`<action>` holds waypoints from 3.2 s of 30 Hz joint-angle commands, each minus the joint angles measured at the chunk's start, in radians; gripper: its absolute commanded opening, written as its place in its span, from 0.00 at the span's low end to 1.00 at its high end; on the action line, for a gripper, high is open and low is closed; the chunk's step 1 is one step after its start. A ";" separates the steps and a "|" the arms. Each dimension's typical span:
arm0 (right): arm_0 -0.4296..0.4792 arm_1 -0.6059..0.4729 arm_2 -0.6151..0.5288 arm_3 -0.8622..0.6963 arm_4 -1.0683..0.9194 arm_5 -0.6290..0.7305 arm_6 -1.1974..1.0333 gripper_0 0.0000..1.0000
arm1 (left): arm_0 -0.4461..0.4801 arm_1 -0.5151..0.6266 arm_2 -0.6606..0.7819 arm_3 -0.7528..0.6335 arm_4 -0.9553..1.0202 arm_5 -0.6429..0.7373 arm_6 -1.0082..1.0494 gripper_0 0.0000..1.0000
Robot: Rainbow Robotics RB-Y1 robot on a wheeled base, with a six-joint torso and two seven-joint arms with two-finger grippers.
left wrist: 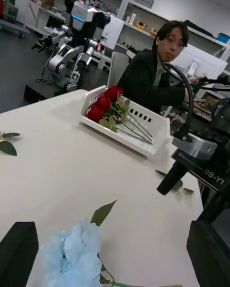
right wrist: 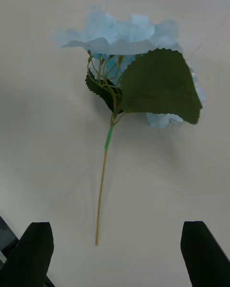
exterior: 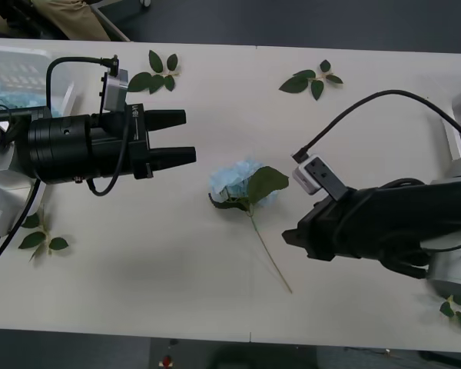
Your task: Put the red flowers into the right box and the blue flowers into the left box
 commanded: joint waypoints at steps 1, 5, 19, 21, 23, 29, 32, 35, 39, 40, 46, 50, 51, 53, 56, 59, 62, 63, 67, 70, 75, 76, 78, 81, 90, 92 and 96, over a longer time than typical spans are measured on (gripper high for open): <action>-0.055 0.068 0.034 0.024 0.042 0.032 -0.099 0.78 | 0.006 0.014 -0.007 -0.030 0.004 0.005 -0.027 0.91; -0.060 0.131 0.042 0.072 0.066 0.052 -0.142 0.78 | 0.006 0.014 -0.007 -0.030 0.004 0.005 -0.027 0.91; -0.116 0.284 0.091 0.250 0.106 0.097 -0.156 0.78 | 0.006 0.014 -0.007 -0.030 0.004 0.005 -0.027 0.91; -0.130 0.299 0.106 0.273 0.114 0.092 -0.157 0.78 | 0.006 0.014 -0.007 -0.030 0.004 0.005 -0.027 0.91; -0.142 0.318 0.117 0.302 0.117 0.086 -0.163 0.78 | 0.006 0.014 -0.007 -0.030 0.004 0.005 -0.027 0.91; -0.155 0.364 0.123 0.369 0.118 0.081 -0.165 0.78 | 0.006 0.014 -0.007 -0.030 0.004 0.005 -0.027 0.91; -0.167 0.384 0.137 0.408 0.118 0.066 -0.166 0.78 | 0.006 0.014 -0.007 -0.030 0.004 0.005 -0.027 0.90; -0.172 0.399 0.143 0.440 0.118 0.049 -0.166 0.78 | 0.006 0.014 -0.007 -0.030 0.004 0.005 -0.027 0.91; -0.173 0.422 0.152 0.481 0.115 0.028 -0.163 0.78 | 0.006 0.014 -0.007 -0.030 0.004 0.005 -0.027 0.91; -0.173 0.424 0.154 0.484 0.115 0.025 -0.163 0.78 | 0.006 0.014 -0.007 -0.030 0.004 0.005 -0.027 0.91; -0.198 0.434 0.194 0.527 0.120 -0.003 -0.168 0.78 | 0.006 0.014 -0.007 -0.030 0.004 0.005 -0.027 0.91; -0.201 0.450 0.200 0.555 0.121 -0.014 -0.168 0.78 | 0.006 0.014 -0.007 -0.030 0.004 0.005 -0.027 0.91; -0.201 0.457 0.200 0.566 0.123 -0.018 -0.170 0.78 | 0.006 0.014 -0.007 -0.030 0.004 0.005 -0.027 0.91; -0.202 0.465 0.200 0.581 0.124 -0.025 -0.168 0.78 | 0.006 0.014 -0.007 -0.030 0.004 0.005 -0.027 0.91; -0.202 0.480 0.200 0.609 0.126 -0.032 -0.163 0.78 | 0.006 0.014 -0.007 -0.030 0.004 0.005 -0.027 0.91; -0.205 0.493 0.200 0.632 0.124 -0.040 -0.162 0.78 | 0.006 0.014 -0.007 -0.030 0.004 0.005 -0.027 0.91; -0.207 0.499 0.200 0.647 0.124 -0.043 -0.157 0.78 | 0.006 0.014 -0.007 -0.030 0.004 0.005 -0.027 0.91; -0.207 0.500 0.200 0.650 0.124 -0.046 -0.156 0.78 | 0.006 0.014 -0.007 -0.030 0.004 0.005 -0.027 0.91; -0.207 0.502 0.203 0.658 0.118 -0.049 -0.153 0.78 | 0.006 0.014 -0.007 -0.030 0.004 0.005 -0.027 0.91; -0.208 0.502 0.214 0.667 0.118 -0.058 -0.153 0.78 | 0.006 0.014 -0.007 -0.030 0.004 0.005 -0.027 0.90; -0.208 0.508 0.232 0.696 0.121 -0.094 -0.153 0.78 | 0.006 0.014 -0.007 -0.030 0.004 0.005 -0.027 0.91; -0.211 0.511 0.237 0.704 0.123 -0.103 -0.153 0.78 | 0.006 0.014 -0.007 -0.030 0.004 0.005 -0.027 0.91; -0.211 0.516 0.240 0.716 0.124 -0.109 -0.153 0.78 | 0.006 0.014 -0.007 -0.030 0.004 0.005 -0.027 0.91; -0.211 0.525 0.240 0.725 0.131 -0.109 -0.153 0.77 | 0.006 0.014 -0.007 -0.030 0.004 0.005 -0.027 0.91; -0.213 0.523 0.240 0.725 0.132 -0.109 -0.153 0.00 | 0.006 0.014 -0.007 -0.030 0.004 0.005 -0.027 0.91; -0.213 0.523 0.240 0.725 0.134 -0.109 -0.153 0.00 | 0.006 0.014 -0.007 -0.030 0.004 0.005 -0.027 0.91; -0.219 0.516 0.240 0.725 0.131 -0.109 -0.153 0.00 | 0.006 0.014 -0.007 -0.030 0.004 0.005 -0.027 0.91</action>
